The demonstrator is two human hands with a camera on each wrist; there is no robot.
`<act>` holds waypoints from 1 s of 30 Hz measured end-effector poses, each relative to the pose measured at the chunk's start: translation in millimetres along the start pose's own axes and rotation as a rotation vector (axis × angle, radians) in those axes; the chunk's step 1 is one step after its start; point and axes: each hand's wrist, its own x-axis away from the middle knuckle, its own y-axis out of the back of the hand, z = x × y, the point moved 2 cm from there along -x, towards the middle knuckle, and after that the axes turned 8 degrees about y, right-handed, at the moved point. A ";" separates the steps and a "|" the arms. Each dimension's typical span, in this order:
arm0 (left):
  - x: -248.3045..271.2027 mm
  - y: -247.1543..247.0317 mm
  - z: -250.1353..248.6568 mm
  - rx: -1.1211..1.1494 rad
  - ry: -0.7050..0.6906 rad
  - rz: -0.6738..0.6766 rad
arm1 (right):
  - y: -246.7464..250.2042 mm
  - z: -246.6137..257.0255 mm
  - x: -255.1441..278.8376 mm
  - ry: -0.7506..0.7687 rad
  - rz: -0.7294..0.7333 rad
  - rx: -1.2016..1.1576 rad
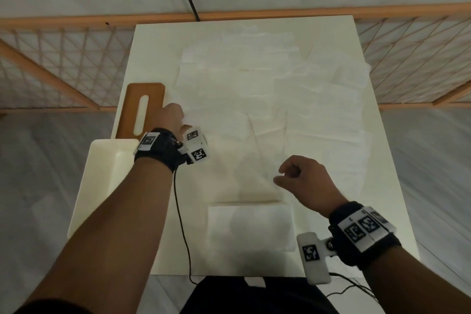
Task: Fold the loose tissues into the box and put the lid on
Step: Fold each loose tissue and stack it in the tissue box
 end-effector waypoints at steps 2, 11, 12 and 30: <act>31.4 10.8 -7.7 0.160 -0.027 0.064 | -2.4 5.9 -4.6 -0.025 0.003 -0.097; 155.2 55.9 8.3 0.554 0.002 0.550 | -51.6 58.0 -18.8 -0.235 0.262 -0.945; 163.2 59.8 13.2 0.551 0.006 0.600 | -56.7 65.9 -19.2 -0.231 0.305 -0.992; 165.4 91.9 62.1 0.264 -0.150 0.673 | -13.8 91.8 12.8 0.124 0.273 -0.910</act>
